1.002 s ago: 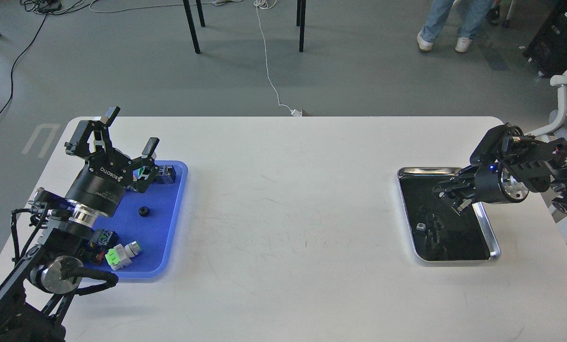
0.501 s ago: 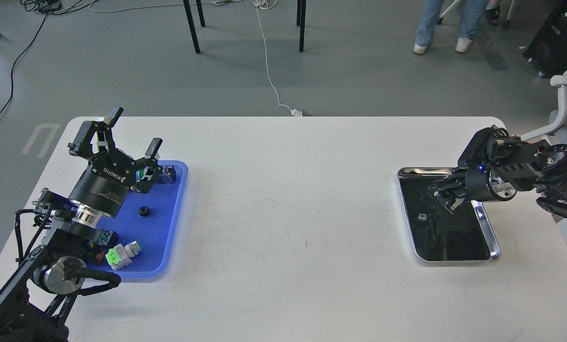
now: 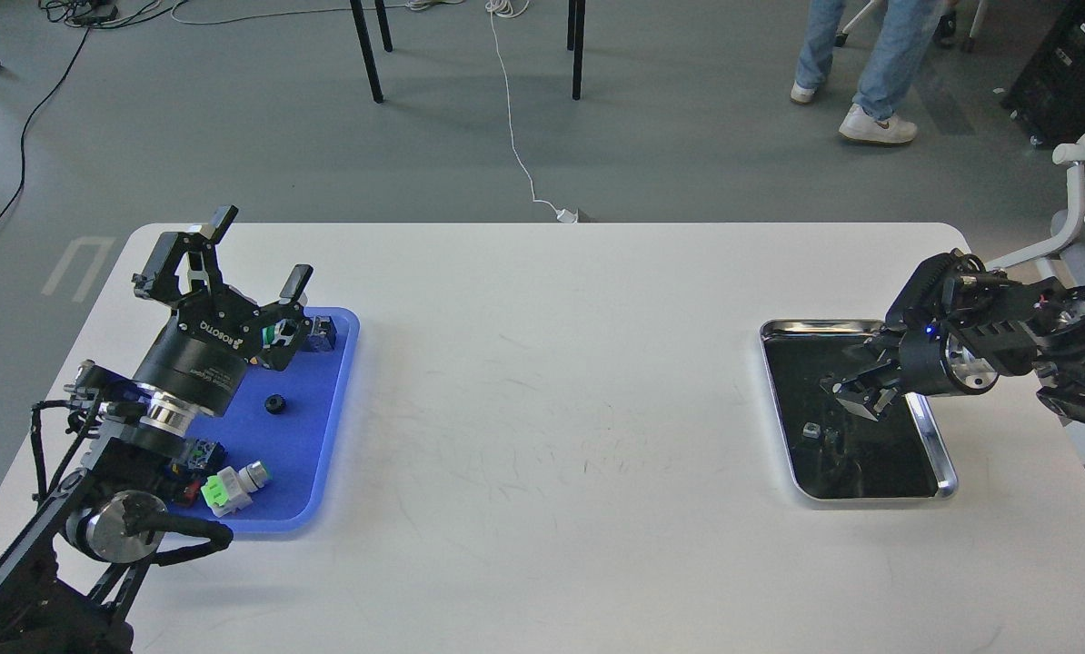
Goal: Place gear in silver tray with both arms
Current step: 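Lift the right gripper away from the silver tray, then grasp another black gear in the blue tray with the left gripper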
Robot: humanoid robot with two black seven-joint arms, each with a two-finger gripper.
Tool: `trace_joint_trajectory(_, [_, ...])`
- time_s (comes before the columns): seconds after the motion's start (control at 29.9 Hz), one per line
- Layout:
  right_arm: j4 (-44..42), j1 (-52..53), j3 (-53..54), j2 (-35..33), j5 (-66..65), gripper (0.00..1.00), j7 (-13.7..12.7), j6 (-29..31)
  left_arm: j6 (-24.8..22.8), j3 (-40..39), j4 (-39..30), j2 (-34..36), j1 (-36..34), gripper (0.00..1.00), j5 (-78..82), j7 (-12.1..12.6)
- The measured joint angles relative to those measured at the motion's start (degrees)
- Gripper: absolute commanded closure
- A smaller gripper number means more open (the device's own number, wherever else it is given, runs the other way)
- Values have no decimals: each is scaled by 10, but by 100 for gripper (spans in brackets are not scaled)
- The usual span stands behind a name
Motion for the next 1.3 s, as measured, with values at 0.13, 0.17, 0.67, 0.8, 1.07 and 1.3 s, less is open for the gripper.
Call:
trace_joint_trajectory(0.13, [34, 9, 96, -37, 27, 4, 0, -4, 0, 0, 0, 0, 0, 2, 0, 0])
trace_joint_trajectory(0.17, [43, 5, 132, -48, 43, 4, 0, -5, 0, 0, 0, 0, 0, 2, 0, 0])
trace_joint_trajectory(0.67, [81, -279, 646, -22, 491, 4, 0, 45, 9, 4, 3, 7, 1, 2, 10, 0])
trace_joint_trajectory(0.8, [81, -312, 693, 2, 598, 3, 0, 91, 8, 5, 3, 13, 1, 2, 26, -1])
trace_joint_trajectory(1.07, [75, -331, 701, 6, 714, 2, 0, 225, 1, 5, 3, 40, -3, 2, 107, -34])
trace_joint_trajectory(1.3, [72, -340, 703, 2, 733, 2, 0, 273, -5, 107, -10, 174, -86, 2, 345, -76])
